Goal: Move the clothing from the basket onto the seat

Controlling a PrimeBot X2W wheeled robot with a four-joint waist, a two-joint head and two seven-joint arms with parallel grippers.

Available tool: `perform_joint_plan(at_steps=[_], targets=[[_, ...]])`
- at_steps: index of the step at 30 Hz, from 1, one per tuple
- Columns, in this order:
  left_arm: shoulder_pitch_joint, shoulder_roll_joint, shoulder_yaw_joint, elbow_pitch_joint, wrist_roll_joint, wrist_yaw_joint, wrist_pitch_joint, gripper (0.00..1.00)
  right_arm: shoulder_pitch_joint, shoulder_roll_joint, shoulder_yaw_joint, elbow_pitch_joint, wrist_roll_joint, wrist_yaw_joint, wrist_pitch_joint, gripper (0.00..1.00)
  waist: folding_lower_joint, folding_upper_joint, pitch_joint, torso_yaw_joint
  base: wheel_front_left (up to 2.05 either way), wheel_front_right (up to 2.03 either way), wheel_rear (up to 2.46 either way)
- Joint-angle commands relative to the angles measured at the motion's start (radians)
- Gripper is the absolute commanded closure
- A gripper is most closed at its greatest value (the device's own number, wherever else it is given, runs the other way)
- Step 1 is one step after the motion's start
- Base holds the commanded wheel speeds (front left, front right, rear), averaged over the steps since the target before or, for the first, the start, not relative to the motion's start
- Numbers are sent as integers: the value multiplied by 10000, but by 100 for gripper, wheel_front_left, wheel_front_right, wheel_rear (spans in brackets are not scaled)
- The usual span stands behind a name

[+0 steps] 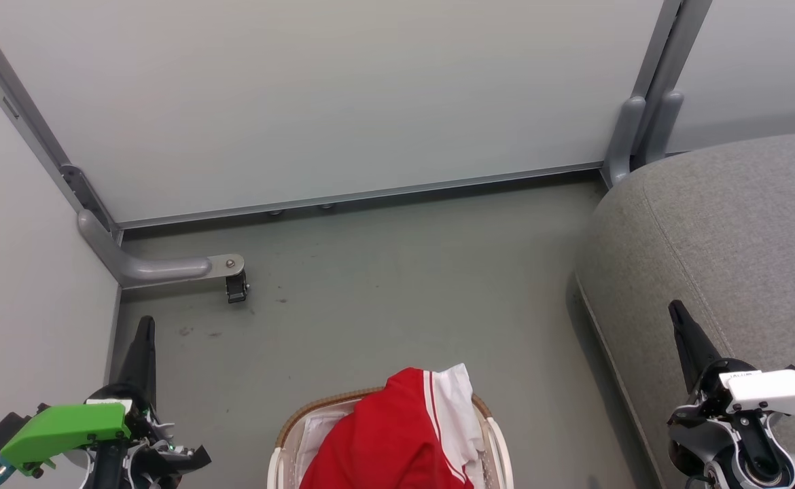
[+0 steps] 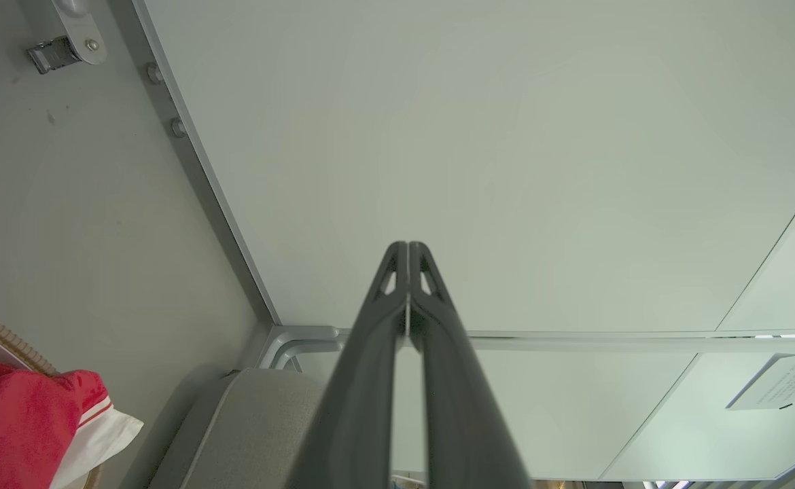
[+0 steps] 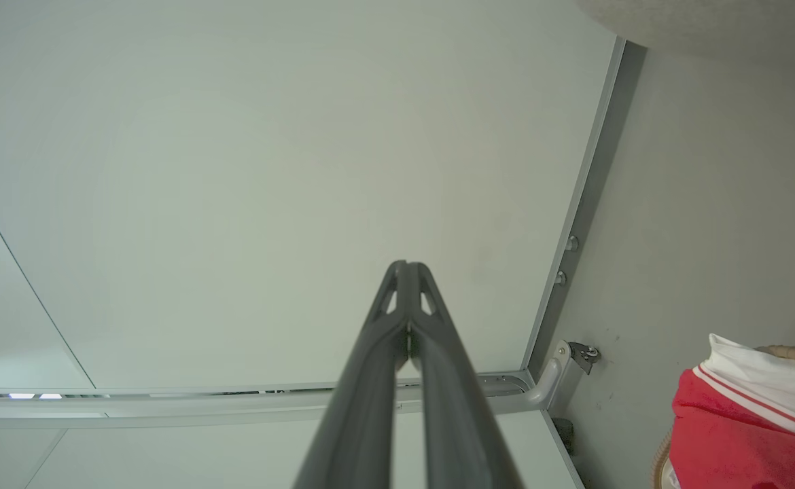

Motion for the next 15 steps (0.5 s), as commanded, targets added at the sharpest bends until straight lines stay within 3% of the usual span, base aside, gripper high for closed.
perform_joint_plan(at_steps=[1,15], targets=[[-115,59,20,-14,-32,-47,35,100,109,-60,-11,-34,36,0,27,100,0,-1,0,0,0,0,0],[-115,59,20,-14,-32,-47,35,100,109,-60,-11,-34,36,0,27,100,0,-1,0,0,0,0,0]])
